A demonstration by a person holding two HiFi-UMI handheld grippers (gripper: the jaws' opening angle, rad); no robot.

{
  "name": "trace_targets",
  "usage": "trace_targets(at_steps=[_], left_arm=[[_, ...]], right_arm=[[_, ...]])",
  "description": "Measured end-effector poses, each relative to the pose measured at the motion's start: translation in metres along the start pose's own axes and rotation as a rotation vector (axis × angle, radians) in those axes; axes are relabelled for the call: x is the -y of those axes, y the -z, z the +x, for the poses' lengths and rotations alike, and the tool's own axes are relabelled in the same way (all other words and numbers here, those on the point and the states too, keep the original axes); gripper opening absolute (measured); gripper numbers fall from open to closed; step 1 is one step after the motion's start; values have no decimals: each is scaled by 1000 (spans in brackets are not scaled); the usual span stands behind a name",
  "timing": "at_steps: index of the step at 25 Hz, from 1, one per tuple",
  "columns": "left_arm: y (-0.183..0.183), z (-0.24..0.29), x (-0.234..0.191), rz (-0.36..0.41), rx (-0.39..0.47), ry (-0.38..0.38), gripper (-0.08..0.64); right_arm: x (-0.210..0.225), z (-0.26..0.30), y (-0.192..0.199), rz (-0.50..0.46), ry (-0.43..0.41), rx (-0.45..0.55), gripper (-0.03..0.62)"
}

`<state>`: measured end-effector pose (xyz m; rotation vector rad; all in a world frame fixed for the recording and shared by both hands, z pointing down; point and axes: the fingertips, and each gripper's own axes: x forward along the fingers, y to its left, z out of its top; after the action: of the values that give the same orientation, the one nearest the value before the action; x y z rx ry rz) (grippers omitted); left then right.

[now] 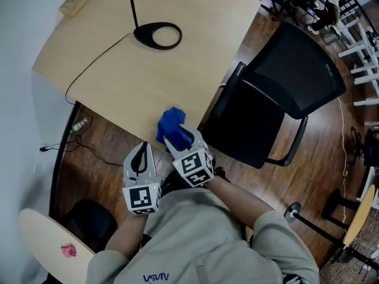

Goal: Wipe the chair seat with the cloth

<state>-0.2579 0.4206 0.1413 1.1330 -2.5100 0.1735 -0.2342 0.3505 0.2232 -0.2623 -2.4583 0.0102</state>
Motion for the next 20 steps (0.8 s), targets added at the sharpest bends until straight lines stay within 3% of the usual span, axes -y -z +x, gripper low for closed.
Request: trace_targets(at_steps=[9,14,20], left_arm=[[24,13,3,25,-19,32,5],[28,11,12,28,-30,51,5],[15,21,46,57,-30,111,5]], right_arm=[[4,28,32,19,36,-49,216],[-5,30,37,54,14,-42,113],[16,-7,30,96,32,2,92]])
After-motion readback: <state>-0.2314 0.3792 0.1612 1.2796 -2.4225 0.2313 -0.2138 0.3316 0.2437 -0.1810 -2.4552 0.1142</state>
